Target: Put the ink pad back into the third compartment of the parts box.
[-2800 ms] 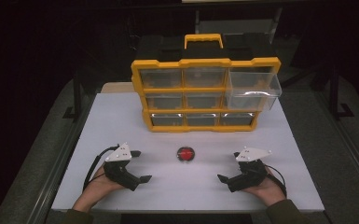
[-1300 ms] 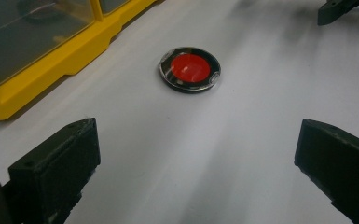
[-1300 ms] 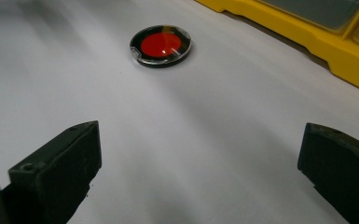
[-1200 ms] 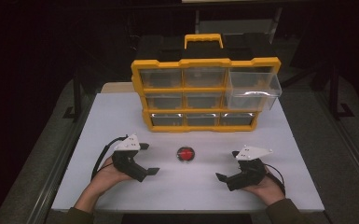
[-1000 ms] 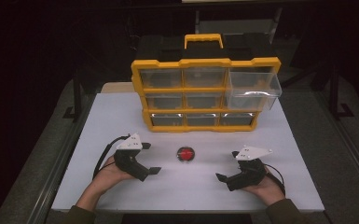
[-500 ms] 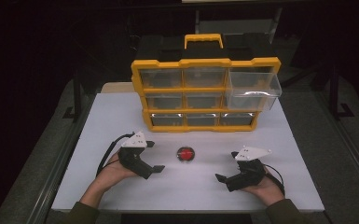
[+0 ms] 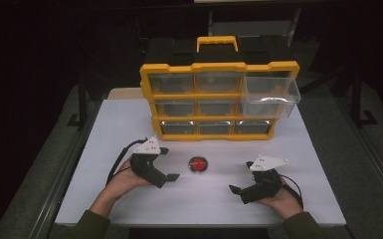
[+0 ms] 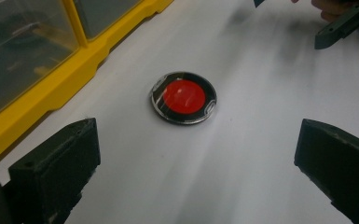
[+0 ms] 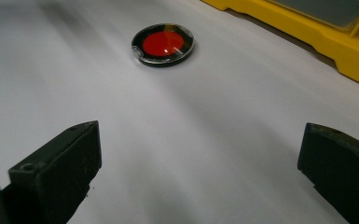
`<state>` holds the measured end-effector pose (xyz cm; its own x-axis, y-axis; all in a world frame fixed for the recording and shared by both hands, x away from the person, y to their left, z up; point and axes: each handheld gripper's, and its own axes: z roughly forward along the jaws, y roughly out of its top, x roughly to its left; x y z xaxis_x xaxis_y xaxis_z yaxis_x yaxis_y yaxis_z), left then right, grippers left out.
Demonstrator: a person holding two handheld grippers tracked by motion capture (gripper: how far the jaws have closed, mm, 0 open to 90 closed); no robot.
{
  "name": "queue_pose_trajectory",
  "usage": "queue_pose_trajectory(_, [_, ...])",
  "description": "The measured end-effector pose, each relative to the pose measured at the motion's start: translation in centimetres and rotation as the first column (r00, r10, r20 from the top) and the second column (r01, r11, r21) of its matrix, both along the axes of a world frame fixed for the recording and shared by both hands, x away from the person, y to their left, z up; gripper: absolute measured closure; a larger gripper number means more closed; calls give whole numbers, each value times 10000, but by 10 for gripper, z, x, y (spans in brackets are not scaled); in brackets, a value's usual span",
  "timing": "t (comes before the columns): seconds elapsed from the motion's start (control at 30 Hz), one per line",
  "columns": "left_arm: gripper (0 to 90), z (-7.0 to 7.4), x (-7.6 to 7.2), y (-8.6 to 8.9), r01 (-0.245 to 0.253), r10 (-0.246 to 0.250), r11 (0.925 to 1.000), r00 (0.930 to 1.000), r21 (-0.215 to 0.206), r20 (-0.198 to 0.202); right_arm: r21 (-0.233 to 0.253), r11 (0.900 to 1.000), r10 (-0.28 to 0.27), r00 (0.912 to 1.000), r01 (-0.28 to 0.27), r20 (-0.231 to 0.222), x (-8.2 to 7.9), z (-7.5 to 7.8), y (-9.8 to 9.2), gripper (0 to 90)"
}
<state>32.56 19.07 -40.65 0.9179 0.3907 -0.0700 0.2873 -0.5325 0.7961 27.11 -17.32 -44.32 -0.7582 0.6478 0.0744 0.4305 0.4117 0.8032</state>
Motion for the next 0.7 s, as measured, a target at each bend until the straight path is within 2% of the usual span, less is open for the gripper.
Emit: queue_pose_trajectory(0.7, [0,5,9,-15,207,-208,9998,9996,53,173,14,10000,26,10000,-26,13,0,0,0,0])
